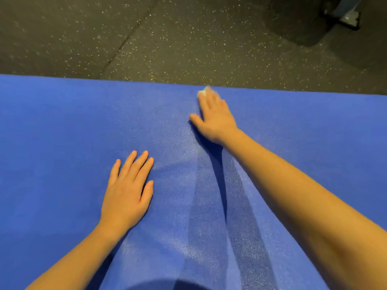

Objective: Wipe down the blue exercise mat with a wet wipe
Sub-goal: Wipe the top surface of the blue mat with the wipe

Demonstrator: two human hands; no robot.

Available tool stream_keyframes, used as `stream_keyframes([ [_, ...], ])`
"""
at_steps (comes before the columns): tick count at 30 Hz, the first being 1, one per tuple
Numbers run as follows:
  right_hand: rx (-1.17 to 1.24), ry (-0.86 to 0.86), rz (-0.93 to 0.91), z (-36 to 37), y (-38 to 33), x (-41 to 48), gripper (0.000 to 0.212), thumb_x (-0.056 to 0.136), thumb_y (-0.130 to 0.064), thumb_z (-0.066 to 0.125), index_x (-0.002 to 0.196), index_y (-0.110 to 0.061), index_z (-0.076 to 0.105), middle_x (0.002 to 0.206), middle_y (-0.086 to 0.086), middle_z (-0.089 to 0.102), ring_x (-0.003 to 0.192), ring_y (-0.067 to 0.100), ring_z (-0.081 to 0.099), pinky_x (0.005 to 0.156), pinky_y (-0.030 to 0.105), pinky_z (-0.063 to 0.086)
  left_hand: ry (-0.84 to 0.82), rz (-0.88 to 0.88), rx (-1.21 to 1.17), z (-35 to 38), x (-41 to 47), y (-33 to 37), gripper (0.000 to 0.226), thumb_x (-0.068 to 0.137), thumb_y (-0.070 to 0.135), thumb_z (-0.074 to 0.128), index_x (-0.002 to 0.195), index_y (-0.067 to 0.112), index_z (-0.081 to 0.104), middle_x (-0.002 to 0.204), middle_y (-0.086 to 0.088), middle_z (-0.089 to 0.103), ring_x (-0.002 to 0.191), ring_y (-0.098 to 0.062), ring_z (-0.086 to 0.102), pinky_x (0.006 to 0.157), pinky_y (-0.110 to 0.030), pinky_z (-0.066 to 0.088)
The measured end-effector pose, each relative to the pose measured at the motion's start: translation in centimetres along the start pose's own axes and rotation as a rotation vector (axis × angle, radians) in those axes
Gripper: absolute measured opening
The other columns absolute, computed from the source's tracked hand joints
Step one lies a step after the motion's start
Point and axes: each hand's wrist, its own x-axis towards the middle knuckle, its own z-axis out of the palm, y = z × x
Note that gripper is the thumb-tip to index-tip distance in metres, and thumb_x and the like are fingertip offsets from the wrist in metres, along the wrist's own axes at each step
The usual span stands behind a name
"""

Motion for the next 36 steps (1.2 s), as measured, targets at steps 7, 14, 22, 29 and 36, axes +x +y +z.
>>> stream_keyframes([
  [7, -0.137, -0.032, -0.073, -1.5, 2.8, -1.1, 0.056, 0.101, -0.039, 0.033, 0.152, -0.019, 0.017, 0.162, 0.000, 0.007, 0.147, 0.020, 0.010, 0.117, 0.044, 0.006, 0.011, -0.003, -0.017, 0.0, 0.0, 0.0, 0.053, 0.095, 0.033, 0.031, 0.141, 0.011, 0.047, 0.151, -0.002, 0.039, 0.144, -0.023, 0.026, 0.118, -0.046, 0.013],
  [14, -0.086, -0.085, -0.255, 1.1, -0.9, -7.4, 0.076, 0.092, -0.057, 0.017, 0.154, -0.014, 0.008, 0.162, 0.008, 0.003, 0.149, 0.024, 0.003, 0.118, 0.036, -0.001, 0.010, -0.010, -0.003, -0.1, 0.1, 0.0, 0.053, 0.094, 0.032, 0.032, 0.139, 0.011, 0.049, 0.150, -0.003, 0.041, 0.142, -0.024, 0.028, 0.118, -0.047, 0.014],
  [22, 0.027, -0.067, -0.106, 2.5, -2.9, -11.0, 0.083, 0.090, -0.061, 0.020, 0.154, -0.010, 0.008, 0.161, 0.008, -0.001, 0.149, 0.024, -0.001, 0.120, 0.035, -0.001, -0.002, -0.016, 0.047, 0.0, 0.1, 0.2, 0.055, 0.093, 0.033, 0.031, 0.139, 0.009, 0.049, 0.149, -0.005, 0.042, 0.142, -0.026, 0.029, 0.117, -0.049, 0.016],
  [29, -0.126, -0.069, -0.017, 1.6, 0.3, -13.0, 0.083, 0.088, -0.062, 0.010, 0.154, -0.013, 0.006, 0.162, 0.006, 0.000, 0.149, 0.023, -0.001, 0.117, 0.037, -0.008, -0.027, -0.098, 0.079, 0.0, -1.1, 1.2, 0.057, 0.093, 0.035, 0.026, 0.139, 0.007, 0.048, 0.149, -0.009, 0.041, 0.141, -0.030, 0.030, 0.112, -0.057, 0.020],
  [36, -0.114, -0.159, -0.344, 2.8, -0.7, -16.9, 0.086, 0.088, -0.063, 0.017, 0.153, -0.008, 0.012, 0.161, 0.012, 0.006, 0.148, 0.028, 0.003, 0.120, 0.038, 0.000, -0.046, -0.110, 0.080, 0.7, -4.6, 2.3, 0.060, 0.094, 0.041, 0.028, 0.142, 0.009, 0.045, 0.153, -0.007, 0.034, 0.144, -0.027, 0.023, 0.115, -0.052, 0.016],
])
